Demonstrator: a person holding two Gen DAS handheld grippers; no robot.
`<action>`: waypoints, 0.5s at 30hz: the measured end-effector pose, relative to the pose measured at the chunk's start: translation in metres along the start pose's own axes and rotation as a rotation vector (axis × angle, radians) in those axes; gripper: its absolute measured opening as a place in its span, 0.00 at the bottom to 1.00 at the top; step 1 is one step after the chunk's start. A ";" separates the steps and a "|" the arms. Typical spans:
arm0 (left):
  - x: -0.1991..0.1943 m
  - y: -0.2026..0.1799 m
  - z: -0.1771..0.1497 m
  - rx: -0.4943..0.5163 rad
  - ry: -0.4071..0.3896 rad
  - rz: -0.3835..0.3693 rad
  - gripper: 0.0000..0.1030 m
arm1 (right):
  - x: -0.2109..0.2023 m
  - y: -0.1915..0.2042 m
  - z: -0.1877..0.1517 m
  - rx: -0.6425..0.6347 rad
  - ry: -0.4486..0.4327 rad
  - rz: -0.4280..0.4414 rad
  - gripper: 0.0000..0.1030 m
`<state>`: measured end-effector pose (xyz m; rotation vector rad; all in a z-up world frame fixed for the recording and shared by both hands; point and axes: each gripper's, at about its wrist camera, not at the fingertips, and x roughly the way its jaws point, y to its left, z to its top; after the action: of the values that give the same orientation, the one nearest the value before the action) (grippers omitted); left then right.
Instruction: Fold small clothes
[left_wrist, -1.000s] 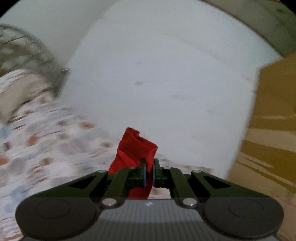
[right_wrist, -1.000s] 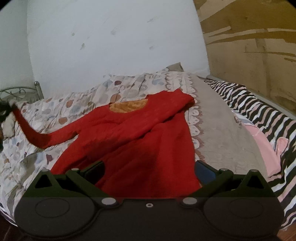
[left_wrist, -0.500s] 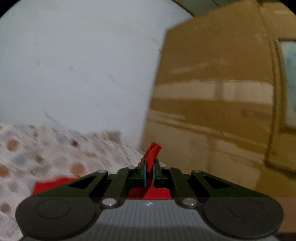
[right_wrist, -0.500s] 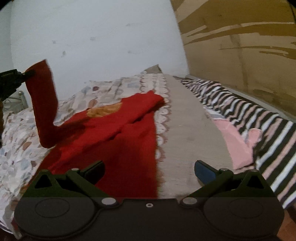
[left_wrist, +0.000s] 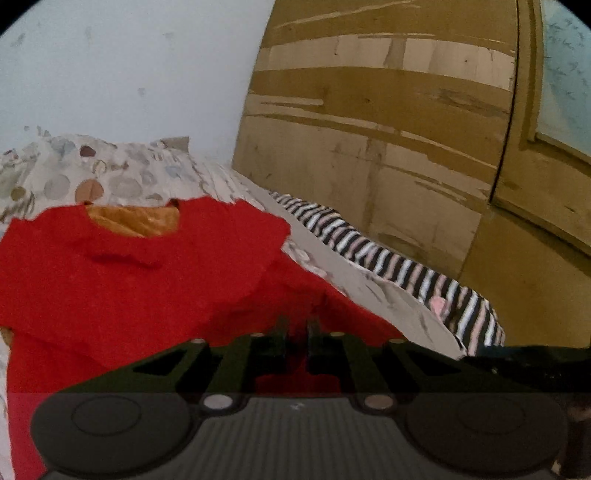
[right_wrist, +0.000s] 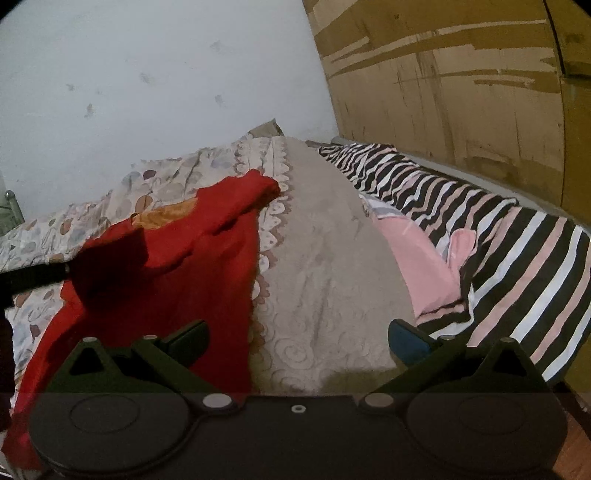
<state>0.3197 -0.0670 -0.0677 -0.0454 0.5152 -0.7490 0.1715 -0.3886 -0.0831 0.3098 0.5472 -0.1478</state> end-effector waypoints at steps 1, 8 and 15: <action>0.000 0.001 0.000 0.009 0.006 -0.001 0.32 | 0.000 0.001 0.000 -0.001 0.001 0.002 1.00; -0.039 0.015 -0.002 -0.009 0.005 0.152 0.85 | 0.006 0.017 0.005 -0.060 -0.010 0.027 1.00; -0.055 0.079 -0.016 -0.016 0.088 0.581 0.94 | 0.031 0.049 0.027 -0.144 -0.013 0.092 1.00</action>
<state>0.3285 0.0297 -0.0749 0.1197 0.5813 -0.1794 0.2216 -0.3533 -0.0654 0.1930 0.5267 -0.0213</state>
